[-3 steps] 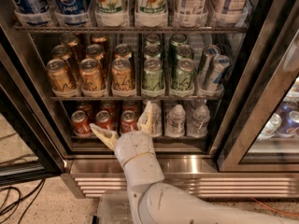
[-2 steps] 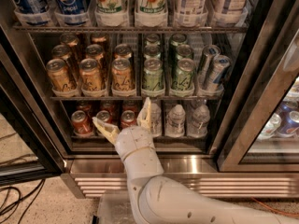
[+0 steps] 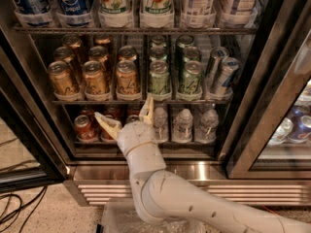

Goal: Pick orange can from middle shelf of fridge

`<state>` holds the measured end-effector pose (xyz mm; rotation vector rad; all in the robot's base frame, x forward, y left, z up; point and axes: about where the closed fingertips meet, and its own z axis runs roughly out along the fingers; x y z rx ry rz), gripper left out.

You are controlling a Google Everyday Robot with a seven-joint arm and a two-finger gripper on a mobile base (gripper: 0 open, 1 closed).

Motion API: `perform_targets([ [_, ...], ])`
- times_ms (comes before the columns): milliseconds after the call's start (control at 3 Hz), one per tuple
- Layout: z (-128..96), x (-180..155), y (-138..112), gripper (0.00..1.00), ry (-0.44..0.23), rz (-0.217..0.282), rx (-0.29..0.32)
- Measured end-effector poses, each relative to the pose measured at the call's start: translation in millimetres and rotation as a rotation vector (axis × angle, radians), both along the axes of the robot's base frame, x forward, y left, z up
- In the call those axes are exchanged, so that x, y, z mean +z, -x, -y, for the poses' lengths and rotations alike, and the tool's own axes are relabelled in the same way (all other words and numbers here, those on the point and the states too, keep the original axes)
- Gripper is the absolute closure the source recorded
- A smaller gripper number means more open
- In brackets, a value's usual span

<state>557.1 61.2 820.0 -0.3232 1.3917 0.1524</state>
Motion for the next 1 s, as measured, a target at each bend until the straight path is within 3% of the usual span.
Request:
perform_targets([
  [1000,-4.8,2.7,-36.3,0.15,-0.013,0.019,-0.02],
])
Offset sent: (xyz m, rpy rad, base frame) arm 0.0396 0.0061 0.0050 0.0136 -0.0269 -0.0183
